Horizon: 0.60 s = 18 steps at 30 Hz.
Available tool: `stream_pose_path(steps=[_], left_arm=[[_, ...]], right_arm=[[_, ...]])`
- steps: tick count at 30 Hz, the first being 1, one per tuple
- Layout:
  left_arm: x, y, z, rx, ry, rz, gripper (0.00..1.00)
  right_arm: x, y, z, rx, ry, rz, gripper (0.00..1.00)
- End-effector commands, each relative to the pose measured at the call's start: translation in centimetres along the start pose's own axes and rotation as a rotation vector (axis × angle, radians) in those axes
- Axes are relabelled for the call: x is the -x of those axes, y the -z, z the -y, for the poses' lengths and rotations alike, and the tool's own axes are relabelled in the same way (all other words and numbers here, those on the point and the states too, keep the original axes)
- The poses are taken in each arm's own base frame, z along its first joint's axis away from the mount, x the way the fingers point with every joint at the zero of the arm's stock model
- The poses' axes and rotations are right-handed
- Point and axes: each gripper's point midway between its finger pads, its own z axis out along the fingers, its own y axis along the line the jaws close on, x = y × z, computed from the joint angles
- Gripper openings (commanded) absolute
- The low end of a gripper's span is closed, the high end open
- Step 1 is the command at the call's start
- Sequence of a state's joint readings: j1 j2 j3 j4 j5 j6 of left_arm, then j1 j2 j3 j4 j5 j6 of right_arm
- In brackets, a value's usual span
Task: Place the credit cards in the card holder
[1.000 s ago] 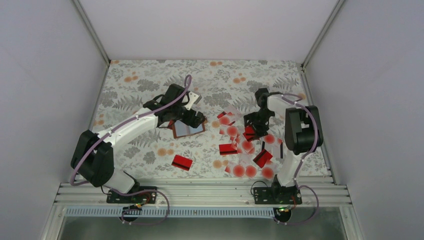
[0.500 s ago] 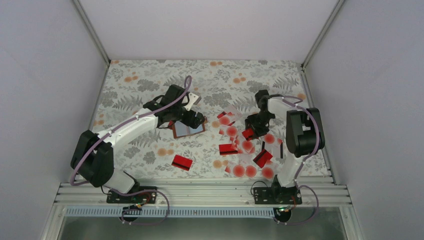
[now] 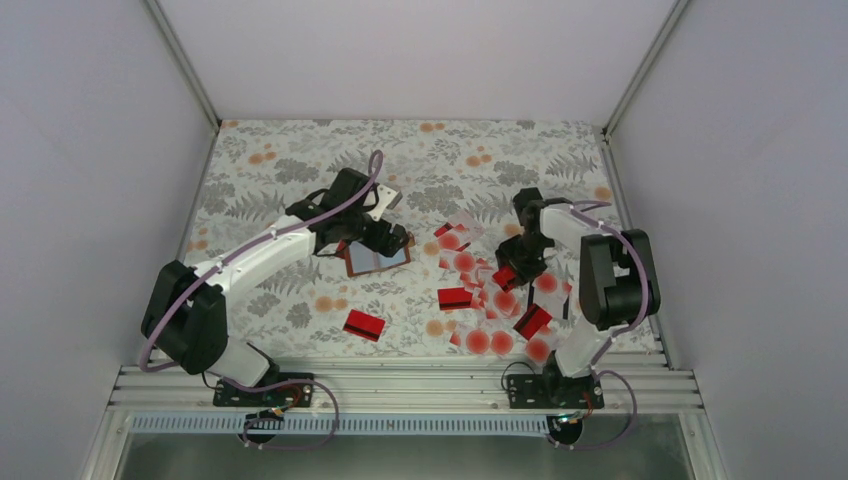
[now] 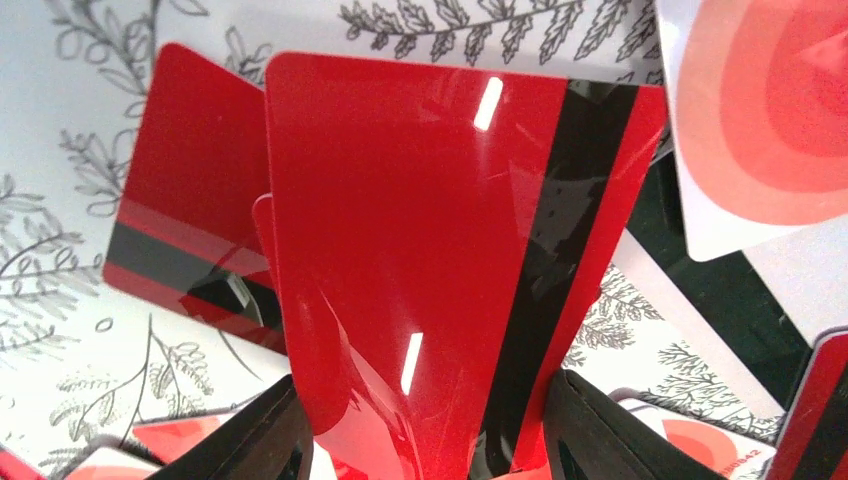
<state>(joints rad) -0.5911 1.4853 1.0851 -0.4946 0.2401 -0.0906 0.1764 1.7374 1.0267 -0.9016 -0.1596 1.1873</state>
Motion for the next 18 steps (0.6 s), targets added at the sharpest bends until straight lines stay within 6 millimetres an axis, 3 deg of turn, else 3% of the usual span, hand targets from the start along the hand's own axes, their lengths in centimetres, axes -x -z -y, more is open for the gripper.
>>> stream_pose_path(steps=[1, 11, 18], left_arm=[[1.8, 1.3, 0.3, -0.001, 0.0, 0.043, 0.94], [2.4, 1.7, 0.8, -0.021, 0.029, 0.047, 0.94], [4.4, 2.6, 1.5, -0.082, 0.083, 0.071, 0.94]], right_arm=[[0.2, 1.2, -0.2, 0.03, 0.109, 0.051, 0.53], [-0.2, 3.3, -2.5, 0.083, 0.347, 0.079, 0.54], [-2.4, 6.6, -6.9, 0.28, 0.593, 0.132, 0.57]])
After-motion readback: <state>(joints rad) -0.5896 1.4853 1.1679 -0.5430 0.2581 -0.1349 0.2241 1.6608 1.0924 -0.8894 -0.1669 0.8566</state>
